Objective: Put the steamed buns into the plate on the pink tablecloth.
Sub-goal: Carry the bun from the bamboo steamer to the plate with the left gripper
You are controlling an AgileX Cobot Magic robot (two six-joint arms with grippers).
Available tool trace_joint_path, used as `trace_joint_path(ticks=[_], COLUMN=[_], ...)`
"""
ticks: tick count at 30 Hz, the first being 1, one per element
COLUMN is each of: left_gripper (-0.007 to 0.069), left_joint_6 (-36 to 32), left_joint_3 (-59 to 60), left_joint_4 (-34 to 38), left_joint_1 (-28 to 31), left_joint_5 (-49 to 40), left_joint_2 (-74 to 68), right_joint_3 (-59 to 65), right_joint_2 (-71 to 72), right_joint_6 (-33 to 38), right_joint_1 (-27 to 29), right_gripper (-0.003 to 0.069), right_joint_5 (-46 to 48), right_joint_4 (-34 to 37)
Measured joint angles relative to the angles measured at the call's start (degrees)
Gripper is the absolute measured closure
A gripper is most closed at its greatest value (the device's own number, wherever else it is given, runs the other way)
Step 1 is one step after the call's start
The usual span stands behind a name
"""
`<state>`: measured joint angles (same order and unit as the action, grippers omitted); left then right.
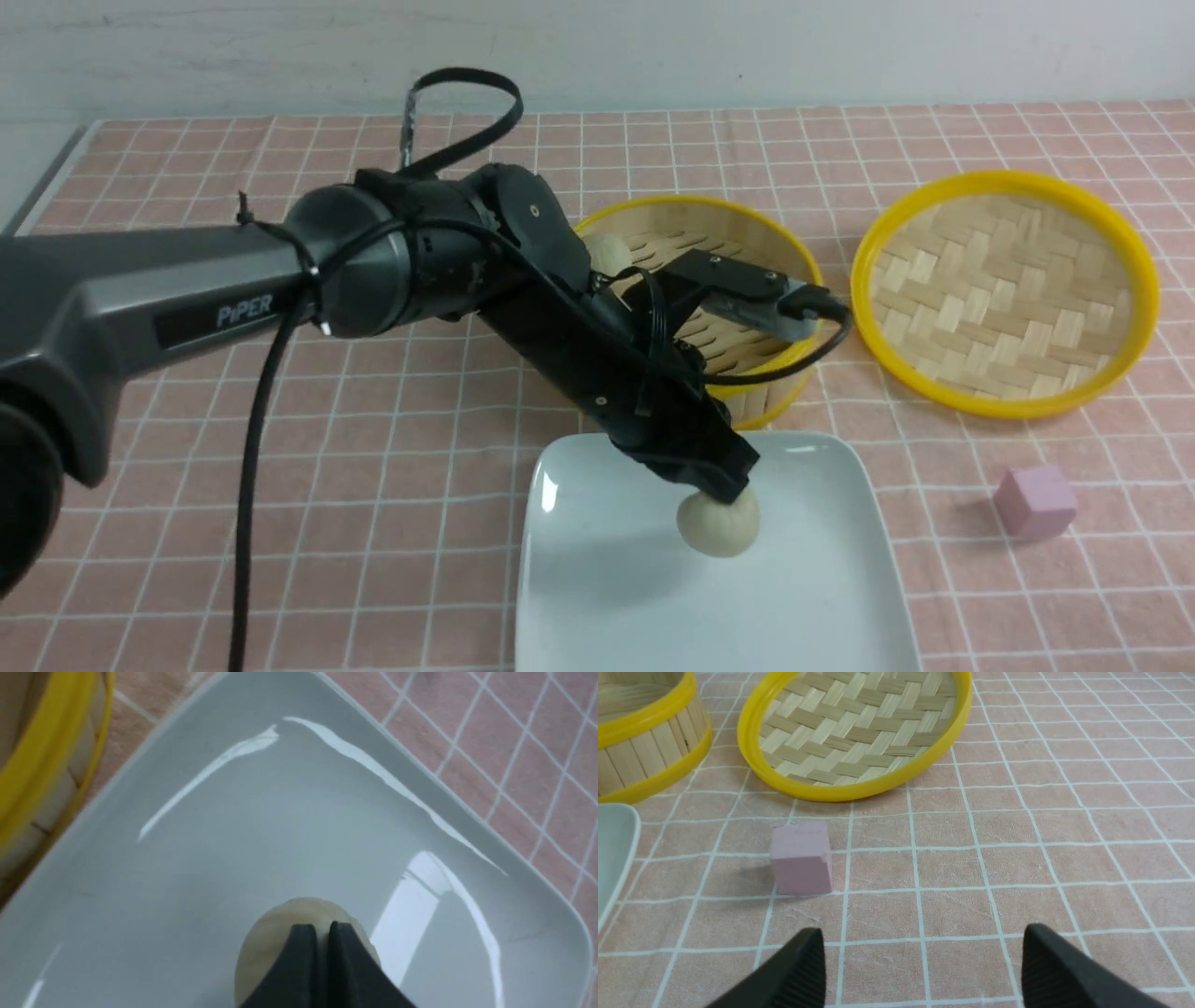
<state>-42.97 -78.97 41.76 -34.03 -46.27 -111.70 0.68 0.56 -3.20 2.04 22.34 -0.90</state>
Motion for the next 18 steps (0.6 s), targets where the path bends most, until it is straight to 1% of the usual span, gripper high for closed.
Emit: trace_joint_path(ticks=[6,13,18], left_gripper=[0.0589,0.0574,0.0531], left_joint_6=[-1.1,-1.1,-1.1], left_joint_3=[0.0,0.0,0.0], left_joint_4=[-0.5,-0.6,-0.6], left_joint_1=[0.0,0.0,0.0], left_joint_5=[3.0,4.0,3.3], left_joint_2=[-0.4,-1.6,-3.6], right_joint_3=[0.0,0.0,0.0], right_joint_2=[0.0,0.0,0.0], right_joint_6=[0.0,0.0,0.0], right_joint_1=[0.0,0.0,0.0], right_gripper=[0.0111,0.0111,0.0111], right_joint_5=[0.0,0.0,0.0], right_joint_4=[0.1,0.0,0.1])
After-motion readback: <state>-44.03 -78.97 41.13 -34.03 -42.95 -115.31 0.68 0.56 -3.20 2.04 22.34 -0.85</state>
